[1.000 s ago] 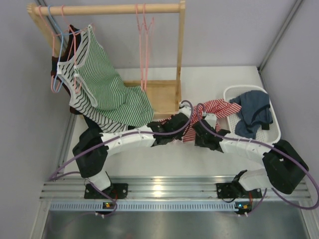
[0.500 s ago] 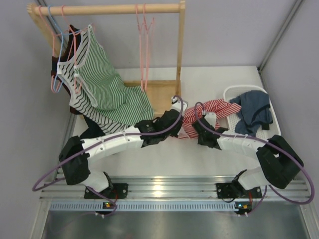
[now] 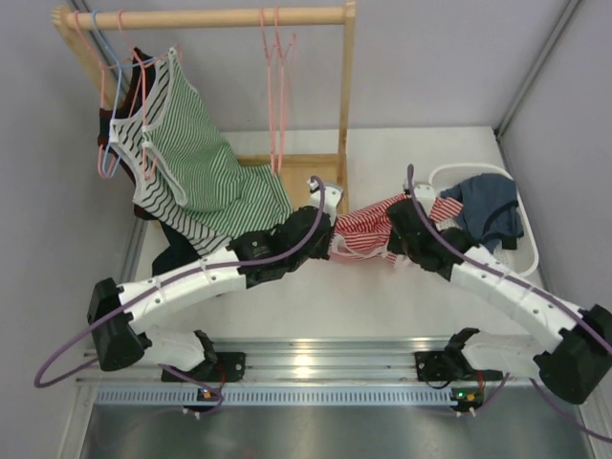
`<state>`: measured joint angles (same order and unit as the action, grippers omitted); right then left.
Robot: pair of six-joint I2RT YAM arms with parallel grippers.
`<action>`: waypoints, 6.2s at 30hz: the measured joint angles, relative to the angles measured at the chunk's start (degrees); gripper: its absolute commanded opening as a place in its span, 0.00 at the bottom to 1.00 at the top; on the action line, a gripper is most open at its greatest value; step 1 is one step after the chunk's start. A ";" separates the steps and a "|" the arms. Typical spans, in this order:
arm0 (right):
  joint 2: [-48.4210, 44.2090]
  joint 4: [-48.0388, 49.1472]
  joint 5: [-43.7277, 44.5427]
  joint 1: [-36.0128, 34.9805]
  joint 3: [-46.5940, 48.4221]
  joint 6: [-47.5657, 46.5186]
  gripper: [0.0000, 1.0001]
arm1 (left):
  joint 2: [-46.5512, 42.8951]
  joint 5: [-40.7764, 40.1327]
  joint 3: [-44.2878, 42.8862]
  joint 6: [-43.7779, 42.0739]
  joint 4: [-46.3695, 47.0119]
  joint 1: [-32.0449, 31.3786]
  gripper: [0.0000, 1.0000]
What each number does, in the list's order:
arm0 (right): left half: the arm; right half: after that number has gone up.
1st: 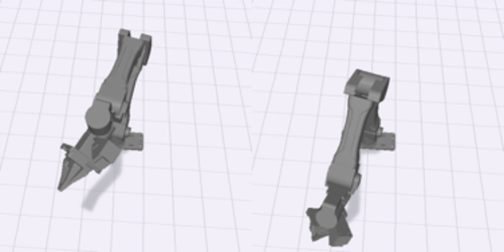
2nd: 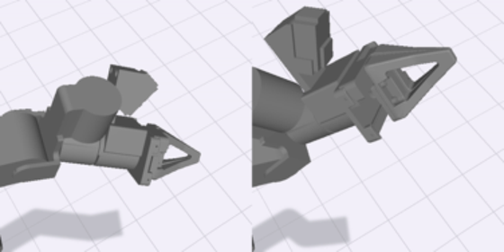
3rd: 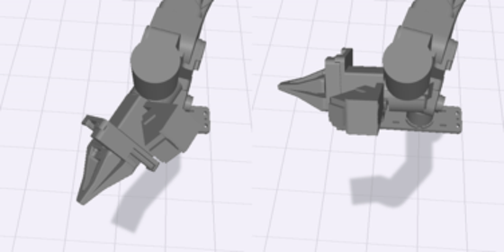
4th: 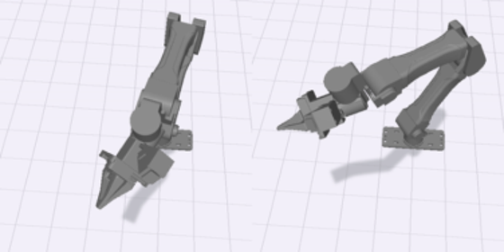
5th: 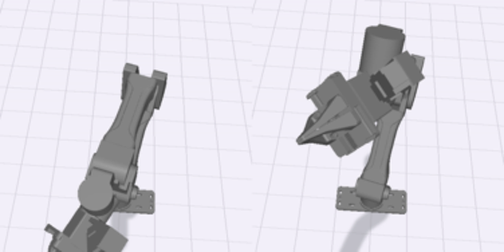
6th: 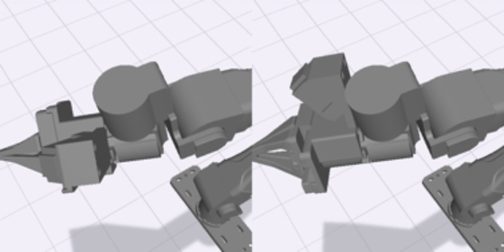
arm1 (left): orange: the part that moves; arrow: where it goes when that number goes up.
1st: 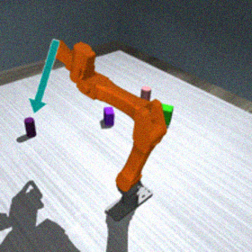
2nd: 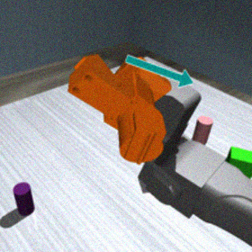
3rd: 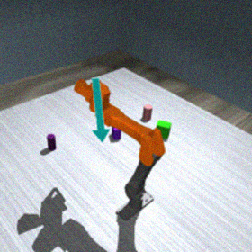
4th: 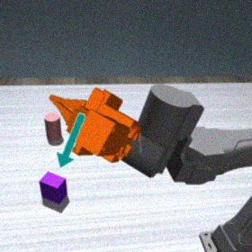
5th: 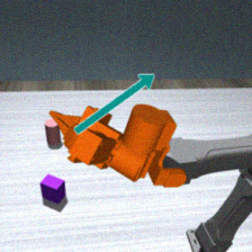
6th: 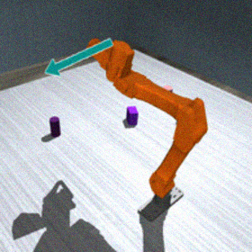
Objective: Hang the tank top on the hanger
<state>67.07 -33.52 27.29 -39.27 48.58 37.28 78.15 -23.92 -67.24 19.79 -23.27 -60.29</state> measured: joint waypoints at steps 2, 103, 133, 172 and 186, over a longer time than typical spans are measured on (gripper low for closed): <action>-2.82 -2.43 -0.50 0.00 5.27 -0.85 0.00 | -1.99 -0.22 -0.13 0.00 -0.50 0.00 0.00; -0.02 -5.03 -19.10 2.71 11.87 -7.52 0.75 | -7.13 -15.61 -31.50 -3.74 -1.60 7.50 0.43; 0.11 -3.30 -23.32 2.82 11.78 -9.75 0.75 | 10.23 -0.20 -44.48 -3.78 -6.25 29.86 0.44; -0.07 -2.49 -23.89 3.08 9.16 -9.86 0.75 | 16.17 2.51 -45.44 -8.00 -3.76 30.21 0.37; -0.31 -2.54 -23.74 3.08 9.16 -10.27 0.75 | 19.23 2.69 -50.16 -9.53 -4.37 30.21 0.33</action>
<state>66.76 -36.05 3.55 -36.18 57.74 27.00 97.38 -21.23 -117.40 10.26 -27.64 -30.09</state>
